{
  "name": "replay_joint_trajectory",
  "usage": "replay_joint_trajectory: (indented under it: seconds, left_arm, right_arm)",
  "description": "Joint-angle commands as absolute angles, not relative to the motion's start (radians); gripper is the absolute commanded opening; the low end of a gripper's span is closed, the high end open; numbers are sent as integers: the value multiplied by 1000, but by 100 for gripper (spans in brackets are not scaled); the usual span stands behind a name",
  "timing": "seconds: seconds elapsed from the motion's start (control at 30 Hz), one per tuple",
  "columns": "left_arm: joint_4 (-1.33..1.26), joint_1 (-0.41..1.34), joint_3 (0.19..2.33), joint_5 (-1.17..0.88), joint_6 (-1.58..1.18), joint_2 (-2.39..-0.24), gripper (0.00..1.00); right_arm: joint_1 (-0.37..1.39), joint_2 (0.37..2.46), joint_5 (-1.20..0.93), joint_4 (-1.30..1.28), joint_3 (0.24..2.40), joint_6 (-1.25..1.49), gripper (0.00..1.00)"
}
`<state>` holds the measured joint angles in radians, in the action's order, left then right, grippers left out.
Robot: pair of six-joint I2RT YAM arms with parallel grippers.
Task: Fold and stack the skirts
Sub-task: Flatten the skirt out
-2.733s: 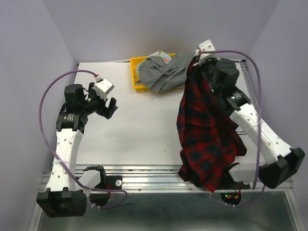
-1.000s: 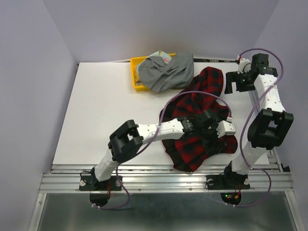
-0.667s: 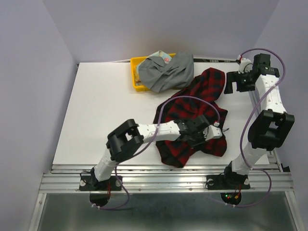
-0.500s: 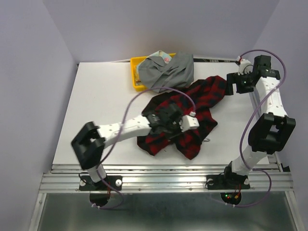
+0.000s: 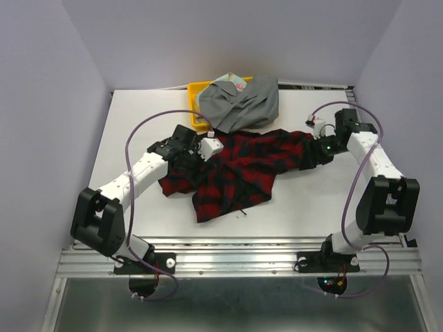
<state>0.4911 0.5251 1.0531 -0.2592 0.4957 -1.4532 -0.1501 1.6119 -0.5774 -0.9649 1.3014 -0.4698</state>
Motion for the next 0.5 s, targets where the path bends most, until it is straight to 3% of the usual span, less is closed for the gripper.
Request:
replay_joint_trajectory:
  seconds: [0.0, 0.23, 0.47]
  left_arm:
    - [540, 477, 1101, -319, 456, -1344, 93]
    - [741, 550, 1137, -452, 531, -1258, 94]
    - [586, 696, 1042, -428, 396, -1261, 93]
  right_arm:
    - [-8, 1473, -644, -968, 1209, -457, 64]
    - [213, 1362, -568, -741, 1008, -315, 54]
    - [449, 1365, -381, -549, 893, -229, 51]
